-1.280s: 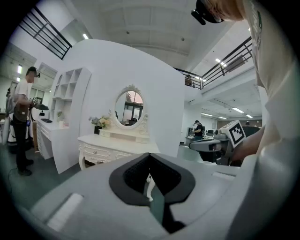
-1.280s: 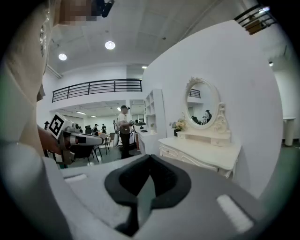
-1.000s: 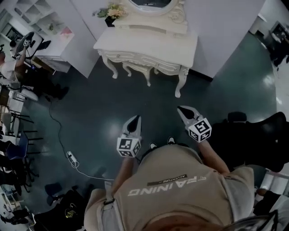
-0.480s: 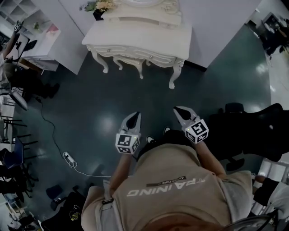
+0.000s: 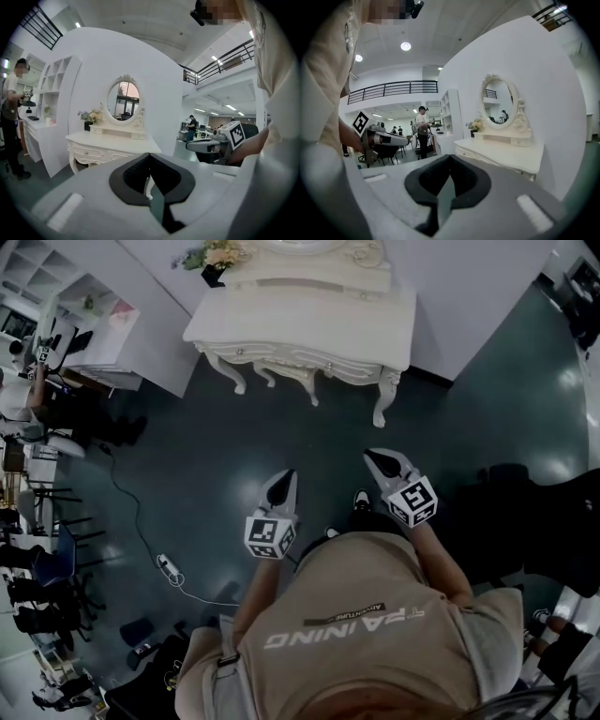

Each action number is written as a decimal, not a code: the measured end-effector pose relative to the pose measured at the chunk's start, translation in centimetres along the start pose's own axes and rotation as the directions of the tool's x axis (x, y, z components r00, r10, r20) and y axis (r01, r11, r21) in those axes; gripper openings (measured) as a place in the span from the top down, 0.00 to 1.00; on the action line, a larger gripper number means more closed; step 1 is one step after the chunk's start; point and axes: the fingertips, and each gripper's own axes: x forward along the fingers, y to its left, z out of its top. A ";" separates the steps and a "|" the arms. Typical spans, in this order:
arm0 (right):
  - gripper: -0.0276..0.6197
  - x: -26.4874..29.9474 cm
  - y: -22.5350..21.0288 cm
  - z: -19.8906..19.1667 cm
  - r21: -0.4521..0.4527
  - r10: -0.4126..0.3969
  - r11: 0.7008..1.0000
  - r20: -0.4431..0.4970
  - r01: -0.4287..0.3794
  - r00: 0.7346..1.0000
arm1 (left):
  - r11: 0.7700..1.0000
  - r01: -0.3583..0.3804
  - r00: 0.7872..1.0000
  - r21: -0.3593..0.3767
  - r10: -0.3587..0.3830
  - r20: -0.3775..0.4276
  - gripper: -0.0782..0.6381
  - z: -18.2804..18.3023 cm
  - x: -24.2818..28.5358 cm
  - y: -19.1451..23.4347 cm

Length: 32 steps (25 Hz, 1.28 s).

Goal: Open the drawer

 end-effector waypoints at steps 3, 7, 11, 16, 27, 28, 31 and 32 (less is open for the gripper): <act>0.95 1.5 -3.3 0.4 0.013 0.008 1.000 0.008 -0.008 1.000 | 1.000 -0.019 1.000 0.024 0.019 0.007 0.89 2.0 2.5 0.2; 0.95 3.0 -6.3 0.2 -0.031 0.052 0.998 -0.028 -0.052 0.998 | 0.994 -0.104 0.994 -0.029 0.105 0.025 0.89 3.3 5.1 1.7; 0.95 4.4 -8.8 0.4 -0.048 0.087 0.995 -0.047 -0.090 0.995 | 0.984 -0.163 0.986 -0.071 0.165 0.018 0.89 4.1 7.3 2.9; 0.95 6.5 -11.7 -0.1 -0.006 0.078 0.997 -0.044 -0.079 0.996 | 0.981 -0.166 0.986 -0.099 0.166 0.000 0.89 3.5 10.0 3.3; 0.95 12.9 -10.1 0.4 -0.062 0.029 0.998 -0.088 -0.034 0.996 | 0.994 -0.088 0.996 -0.059 0.090 0.023 0.89 3.4 11.6 10.4; 0.95 13.4 -9.7 0.8 -0.051 0.018 0.998 -0.091 -0.023 0.996 | 0.996 -0.079 0.996 -0.049 0.081 0.029 0.89 3.7 11.6 11.2; 0.95 15.7 -9.2 2.2 0.003 -0.016 1.000 -0.091 0.016 0.996 | 0.999 -0.053 0.998 -0.011 0.054 0.039 0.89 5.1 12.1 14.4; 0.95 16.9 -9.2 2.7 0.004 -0.028 1.000 -0.090 0.029 0.996 | 0.999 -0.041 0.998 -0.008 0.041 0.045 0.89 5.5 12.6 15.6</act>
